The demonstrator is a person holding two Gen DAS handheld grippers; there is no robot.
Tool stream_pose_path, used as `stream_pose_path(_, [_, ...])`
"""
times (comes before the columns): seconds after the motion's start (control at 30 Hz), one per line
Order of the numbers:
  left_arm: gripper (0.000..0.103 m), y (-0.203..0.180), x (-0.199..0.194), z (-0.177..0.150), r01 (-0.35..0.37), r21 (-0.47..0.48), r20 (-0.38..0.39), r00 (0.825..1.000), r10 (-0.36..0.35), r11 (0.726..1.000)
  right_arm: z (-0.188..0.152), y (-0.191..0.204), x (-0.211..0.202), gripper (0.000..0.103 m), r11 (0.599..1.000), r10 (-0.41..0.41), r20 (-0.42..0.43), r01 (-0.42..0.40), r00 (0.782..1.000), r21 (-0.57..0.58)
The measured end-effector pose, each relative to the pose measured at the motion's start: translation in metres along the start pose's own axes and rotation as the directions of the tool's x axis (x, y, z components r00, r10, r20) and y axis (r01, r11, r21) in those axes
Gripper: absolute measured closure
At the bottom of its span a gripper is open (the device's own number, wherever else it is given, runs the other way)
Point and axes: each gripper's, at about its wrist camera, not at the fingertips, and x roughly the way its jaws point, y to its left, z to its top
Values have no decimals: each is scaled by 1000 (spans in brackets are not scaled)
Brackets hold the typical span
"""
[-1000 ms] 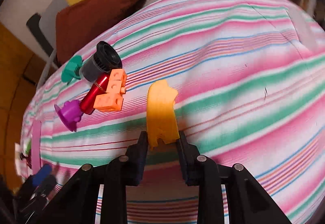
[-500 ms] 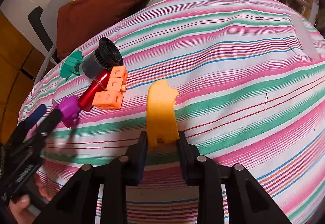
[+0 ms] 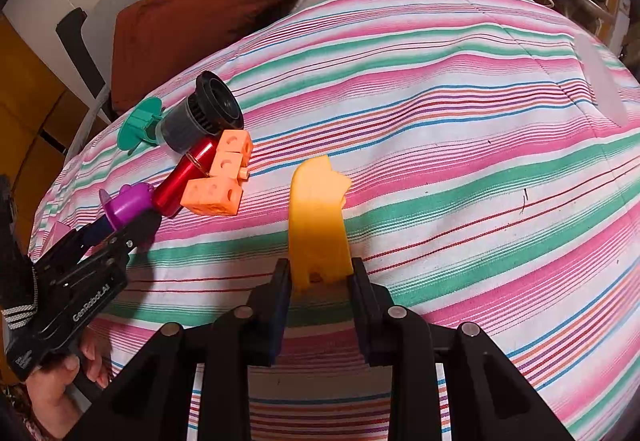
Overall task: Organize rigid objects
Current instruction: 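Grasp the magenta cup with the left tool while the right tool holds the yellow piece, then carry the magenta cup and yellow curved piece toward the tray with both tools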
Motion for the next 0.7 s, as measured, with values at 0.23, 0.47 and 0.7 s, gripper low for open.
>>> stream_pose_path(0.23, [51,12,-12,-12,30,-45,28,999,-29,999,-1,1,1,74,1000,-3,5,3,1000,-6])
stream_pose_path(0.47, [51,26,-29,-30,71,-89,56,996,-67,993,-2,4,0,74,999,-21,18,22,1000,-35])
stream_pose_path(0.7, [51,25,-44,-50,54,-76,73,996,-48,996,-4,6,0,74,998,-36,36,38,999,-51])
